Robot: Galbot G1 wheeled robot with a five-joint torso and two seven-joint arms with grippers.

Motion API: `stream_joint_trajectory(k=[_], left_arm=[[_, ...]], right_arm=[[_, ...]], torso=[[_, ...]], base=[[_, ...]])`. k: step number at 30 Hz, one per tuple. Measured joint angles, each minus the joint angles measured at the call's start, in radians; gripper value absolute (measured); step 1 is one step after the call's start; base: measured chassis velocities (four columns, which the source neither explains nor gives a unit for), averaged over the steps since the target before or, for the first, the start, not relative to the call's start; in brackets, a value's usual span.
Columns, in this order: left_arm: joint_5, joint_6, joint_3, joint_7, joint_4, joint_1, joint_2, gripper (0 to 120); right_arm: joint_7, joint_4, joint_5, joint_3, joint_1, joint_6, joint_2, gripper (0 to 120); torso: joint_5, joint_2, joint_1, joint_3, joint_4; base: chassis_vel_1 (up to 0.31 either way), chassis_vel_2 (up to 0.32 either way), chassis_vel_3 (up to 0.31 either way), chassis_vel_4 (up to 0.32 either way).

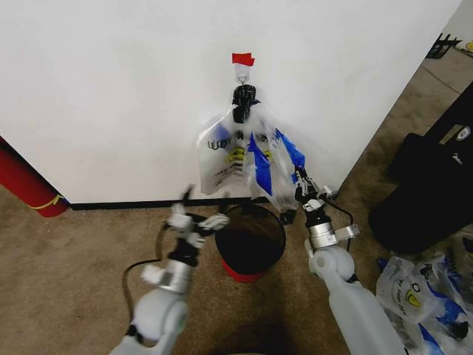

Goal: Pick up the garbage bag from the wall and place it over the trash bin.

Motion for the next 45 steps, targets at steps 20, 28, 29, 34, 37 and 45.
stream_joint_trajectory(k=[20,28,29,34,37,45], left_arm=[[0.03,0.338,0.278,-0.419,0.258,-0.457,-0.005,100],[0.009,0.415,0.308,-0.5,0.249,-0.459,-0.04,100],[0.014,0.42,0.308,-0.512,0.257,-0.462,-0.045,99],[0.028,0.451,0.307,-0.566,0.278,-0.471,-0.053,88],[0.029,0.456,0.306,-0.571,0.277,-0.468,-0.053,83],[0.036,0.463,0.299,-0.582,0.282,-0.46,-0.057,52]], right_arm=[[0.0,0.009,-0.049,-0.008,-0.026,0.001,0.025,0],[-0.005,0.009,-0.062,-0.009,-0.024,0.004,0.025,0],[-0.005,0.01,-0.062,-0.009,-0.024,0.004,0.025,0],[-0.008,0.012,-0.065,-0.007,-0.024,0.008,0.02,0],[-0.008,0.013,-0.065,-0.006,-0.025,0.009,0.018,0],[-0.009,0.016,-0.065,-0.004,-0.023,0.013,0.006,0]], torso=[[0.0,0.0,0.0,0.0,0.0001],[0.0,0.0,0.0,0.0,0.0001],[0.0,0.0,0.0,0.0,0.0001],[0.0,0.0,0.0,0.0,0.0001],[0.0,0.0,0.0,0.0,0.0001],[0.0,0.0,0.0,0.0,0.0001]], base=[[0.0,0.0,0.0,0.0],[0.0,0.0,0.0,0.0],[0.0,0.0,0.0,0.0],[0.0,0.0,0.0,0.0],[0.0,0.0,0.0,0.0],[0.0,0.0,0.0,0.0]])
